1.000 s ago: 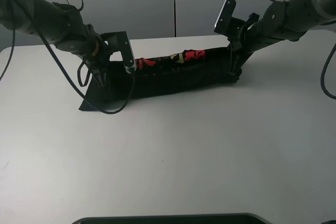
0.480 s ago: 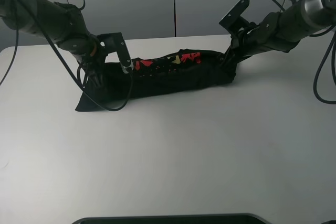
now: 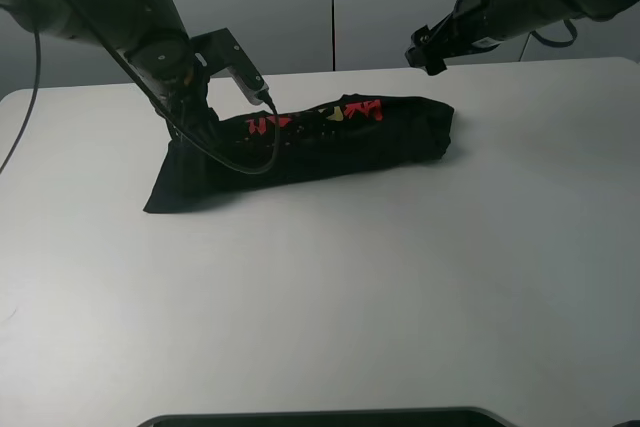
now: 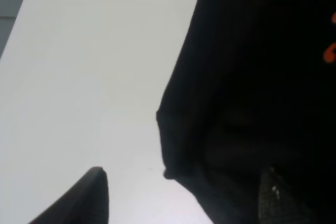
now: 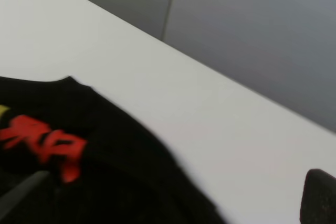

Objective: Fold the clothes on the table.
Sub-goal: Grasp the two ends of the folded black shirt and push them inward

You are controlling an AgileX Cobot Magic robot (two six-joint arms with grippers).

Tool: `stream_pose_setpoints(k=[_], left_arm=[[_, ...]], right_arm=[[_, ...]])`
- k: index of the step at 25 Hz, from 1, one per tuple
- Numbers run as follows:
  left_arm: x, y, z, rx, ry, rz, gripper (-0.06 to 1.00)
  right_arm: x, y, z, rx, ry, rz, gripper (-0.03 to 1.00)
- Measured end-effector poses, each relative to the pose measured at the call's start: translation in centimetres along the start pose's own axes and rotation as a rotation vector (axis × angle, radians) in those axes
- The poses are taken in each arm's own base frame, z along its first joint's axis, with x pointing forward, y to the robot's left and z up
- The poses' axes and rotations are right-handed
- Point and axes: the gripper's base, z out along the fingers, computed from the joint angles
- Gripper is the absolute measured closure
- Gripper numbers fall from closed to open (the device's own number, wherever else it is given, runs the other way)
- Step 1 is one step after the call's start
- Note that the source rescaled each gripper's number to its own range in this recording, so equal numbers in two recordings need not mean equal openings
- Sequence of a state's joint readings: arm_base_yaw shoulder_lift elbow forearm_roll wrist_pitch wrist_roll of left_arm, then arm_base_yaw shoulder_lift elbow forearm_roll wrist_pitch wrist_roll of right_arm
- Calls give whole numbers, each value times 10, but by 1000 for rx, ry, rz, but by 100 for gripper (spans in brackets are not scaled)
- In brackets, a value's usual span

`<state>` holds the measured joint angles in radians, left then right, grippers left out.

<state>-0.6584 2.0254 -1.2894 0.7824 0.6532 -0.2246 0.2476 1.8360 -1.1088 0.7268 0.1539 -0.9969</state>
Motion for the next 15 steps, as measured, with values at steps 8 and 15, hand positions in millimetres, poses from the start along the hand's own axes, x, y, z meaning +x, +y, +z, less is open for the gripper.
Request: stream_pose_setpoints(k=[8,15], left_arm=[[8,-13,-16,167,111,-249,16],[16,-10,-17,128,205,-251,16]], right_arm=[[13,13,12,-128,83,144,-3],[45,9,43,-149,190,222,-3]])
